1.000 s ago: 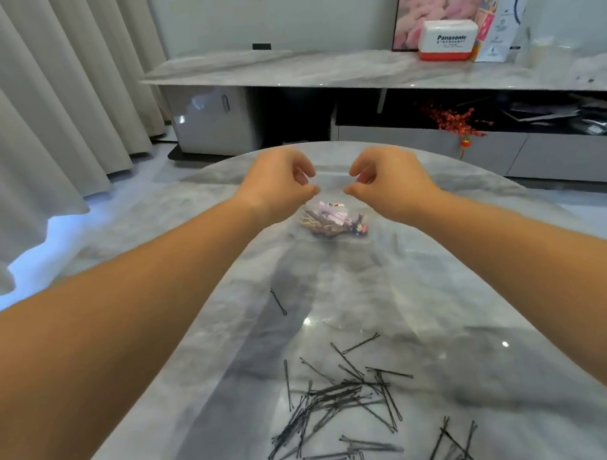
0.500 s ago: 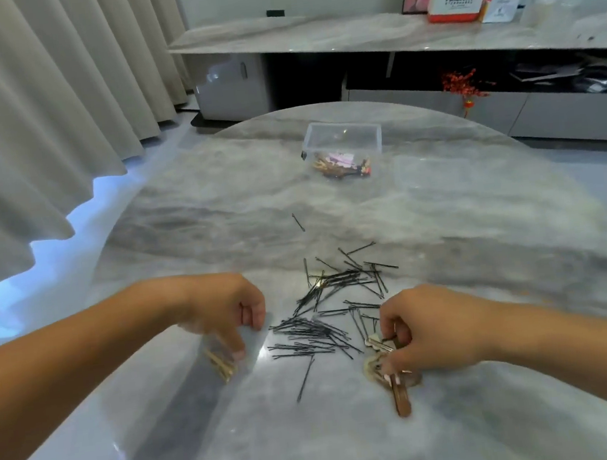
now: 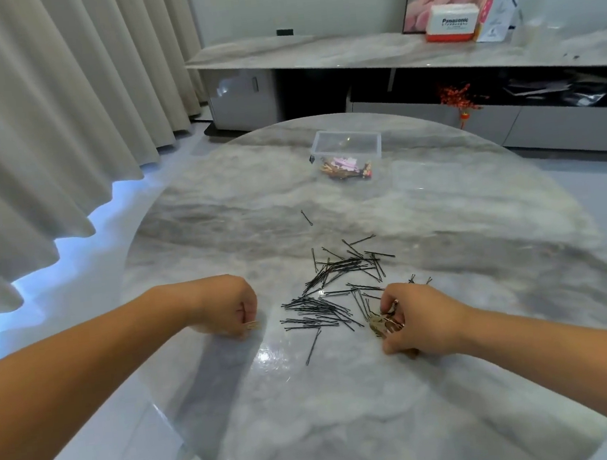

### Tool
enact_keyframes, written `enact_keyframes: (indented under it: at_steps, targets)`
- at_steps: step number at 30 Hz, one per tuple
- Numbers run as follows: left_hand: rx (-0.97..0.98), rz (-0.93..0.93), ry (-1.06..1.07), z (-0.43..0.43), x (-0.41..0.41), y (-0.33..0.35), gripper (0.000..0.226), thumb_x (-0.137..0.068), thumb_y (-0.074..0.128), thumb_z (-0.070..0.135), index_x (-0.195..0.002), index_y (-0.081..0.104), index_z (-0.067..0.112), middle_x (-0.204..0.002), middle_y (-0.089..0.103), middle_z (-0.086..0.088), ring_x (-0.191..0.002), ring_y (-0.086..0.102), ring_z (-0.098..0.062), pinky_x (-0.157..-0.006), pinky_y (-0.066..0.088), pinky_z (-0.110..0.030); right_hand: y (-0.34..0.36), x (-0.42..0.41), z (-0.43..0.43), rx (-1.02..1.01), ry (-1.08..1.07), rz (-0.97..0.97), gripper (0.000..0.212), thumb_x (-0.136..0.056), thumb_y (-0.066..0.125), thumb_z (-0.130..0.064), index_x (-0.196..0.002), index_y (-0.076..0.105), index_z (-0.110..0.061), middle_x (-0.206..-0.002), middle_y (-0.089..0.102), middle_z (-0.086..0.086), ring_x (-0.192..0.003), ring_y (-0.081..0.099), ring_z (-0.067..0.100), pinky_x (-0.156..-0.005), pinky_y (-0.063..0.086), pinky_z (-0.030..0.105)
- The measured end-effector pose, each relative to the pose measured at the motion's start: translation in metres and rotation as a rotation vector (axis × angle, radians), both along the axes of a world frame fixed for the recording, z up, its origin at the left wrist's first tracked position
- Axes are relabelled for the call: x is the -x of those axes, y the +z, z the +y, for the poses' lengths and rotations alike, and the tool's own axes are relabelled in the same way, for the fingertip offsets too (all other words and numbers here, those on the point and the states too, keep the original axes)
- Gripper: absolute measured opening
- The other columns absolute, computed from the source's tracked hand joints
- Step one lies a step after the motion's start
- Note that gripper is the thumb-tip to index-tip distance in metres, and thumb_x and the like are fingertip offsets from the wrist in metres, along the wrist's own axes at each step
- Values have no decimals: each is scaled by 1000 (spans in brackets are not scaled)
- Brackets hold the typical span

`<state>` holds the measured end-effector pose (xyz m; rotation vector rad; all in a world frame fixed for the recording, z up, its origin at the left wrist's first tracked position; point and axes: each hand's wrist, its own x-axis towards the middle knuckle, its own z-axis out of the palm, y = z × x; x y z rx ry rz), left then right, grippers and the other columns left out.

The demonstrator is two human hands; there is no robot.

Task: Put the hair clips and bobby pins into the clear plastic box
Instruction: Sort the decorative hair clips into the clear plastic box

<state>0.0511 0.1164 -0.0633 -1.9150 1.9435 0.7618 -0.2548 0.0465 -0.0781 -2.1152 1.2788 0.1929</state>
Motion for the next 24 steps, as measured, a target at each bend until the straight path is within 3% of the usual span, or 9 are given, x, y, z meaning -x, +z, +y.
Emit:
enact_keyframes:
  at_steps: [4,7,9,12,14,17,24]
  targets:
    - [148,153,60,-12,19,1,11,-88,68,27,-78,65,23,-69,62,11,-64,57,-10,-59,44,-17,2,0,-10,60,32,-28,31,-69,82,-36,-91,64,-23,-75,66,-6,-66,63,15,-58,51,27]
    - [220,256,133,-27,38,0,10,-84,75,26,-83,66,22,-93,70,-1,-89,66,-22,-79,54,-33,6,1,-26,121,15,-81,28,-70,82,-37,-89,68,-22,-79,66,-6,-69,59,13,-63,47,26]
    - [233,257,118,-33,50,-2,18,-76,82,28,-79,65,25,-100,67,-2,-94,64,-21,-84,55,-38,9,2,-33,132,17,-94,30,-69,83,-38,-88,66,-22,-78,63,-8,-72,58,13,-64,46,27]
    - [209,175,17,-39,66,-10,29,-68,88,30,-71,60,29,-102,61,3,-94,60,-18,-80,55,-36,10,3,-34,108,82,-32,34,-63,87,-36,-83,63,-22,-86,61,-8,-79,60,14,-66,47,26]
    - [209,121,-37,-43,71,-14,36,-71,87,29,-65,52,30,-89,60,8,-85,57,-16,-67,49,-30,7,1,-30,130,162,34,37,-62,87,-37,-85,61,-23,-94,56,-6,-85,56,15,-66,44,23]
    - [201,130,-40,-49,74,-15,37,-76,83,24,-65,48,29,-75,55,13,-77,55,-14,-55,38,-25,1,-2,-31,158,220,61,39,-65,85,-36,-85,53,-27,-89,54,-6,-83,51,17,-62,39,25]
    - [158,305,69,-57,67,-12,30,-78,81,21,-66,53,27,-66,55,11,-60,51,-10,-56,41,-23,2,0,-40,109,187,-33,28,-72,79,-27,-86,54,-25,-78,52,-14,-70,49,8,-56,38,20]
